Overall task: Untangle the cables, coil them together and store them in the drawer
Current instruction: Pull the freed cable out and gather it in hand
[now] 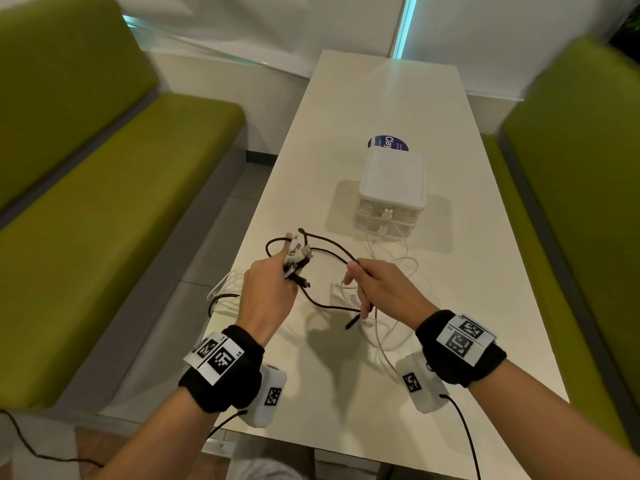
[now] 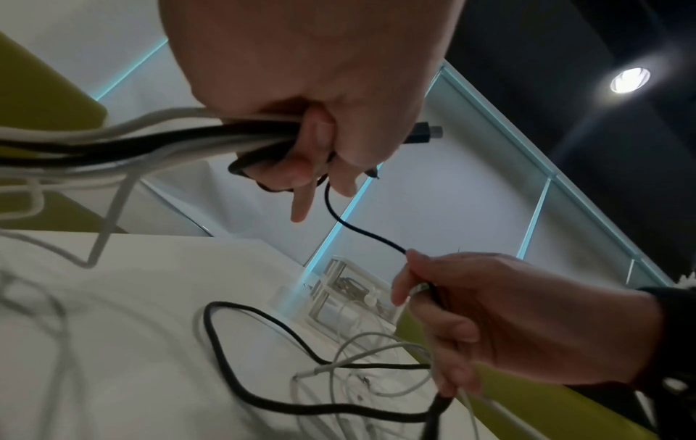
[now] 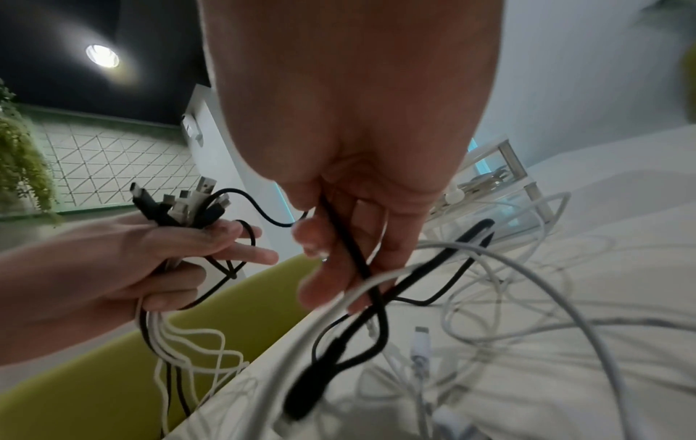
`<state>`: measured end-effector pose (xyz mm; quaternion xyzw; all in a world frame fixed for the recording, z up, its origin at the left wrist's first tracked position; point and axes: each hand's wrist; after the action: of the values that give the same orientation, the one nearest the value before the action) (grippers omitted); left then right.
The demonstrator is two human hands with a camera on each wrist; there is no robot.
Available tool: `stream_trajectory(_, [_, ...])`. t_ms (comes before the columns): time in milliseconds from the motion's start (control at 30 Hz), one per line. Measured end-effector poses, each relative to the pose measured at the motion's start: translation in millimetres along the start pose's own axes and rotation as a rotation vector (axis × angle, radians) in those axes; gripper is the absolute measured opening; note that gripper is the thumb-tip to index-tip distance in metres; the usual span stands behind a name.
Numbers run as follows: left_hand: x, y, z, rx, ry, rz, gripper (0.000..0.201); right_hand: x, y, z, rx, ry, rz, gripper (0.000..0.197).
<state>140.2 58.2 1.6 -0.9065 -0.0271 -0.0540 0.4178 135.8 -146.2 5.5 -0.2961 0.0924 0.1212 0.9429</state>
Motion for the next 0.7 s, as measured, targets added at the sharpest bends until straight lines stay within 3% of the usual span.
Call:
stream_trajectory(100, [-4,11,2,-0.07,0.009,0.18,0.018,3,4,9,0.154,0.018,0.036,0.04])
stream_trajectory(167, [-10,16,2,-0.099,0.027,0.288,0.021,3,6,15,0.271,0.028,0.05,0.041])
stream_trajectory(267, [-19,21,-2,-0.154,0.048,0.37,0.017,2,7,25,0.381,0.022,0.068,0.042])
stream_trajectory(300, [-21,20,-2,-0.206,0.048,0.376,0.011,2,8,26,0.383,0.016,0.067,0.042])
stream_trajectory(400, [-22,19,-5,-0.372,-0.014,0.37,0.019,2,10,28,0.309,-0.027,0.038,0.039])
stream_trajectory(533, [-20,21,-6,-0.393,-0.026,0.336,0.018,2,16,28,0.244,-0.092,-0.015,0.032])
stream_trajectory(700, [-23,24,-6,-0.513,-0.079,0.273,0.017,0,19,27,0.189,-0.134,0.024,0.028])
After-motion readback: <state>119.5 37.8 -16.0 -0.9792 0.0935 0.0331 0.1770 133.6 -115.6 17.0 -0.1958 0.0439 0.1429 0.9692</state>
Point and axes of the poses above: each hand's wrist, its own x-axis towards the middle knuckle, its own y-axis out of the palm, z = x × y, and after that the axes turned 2 degrees about -x, right-handed
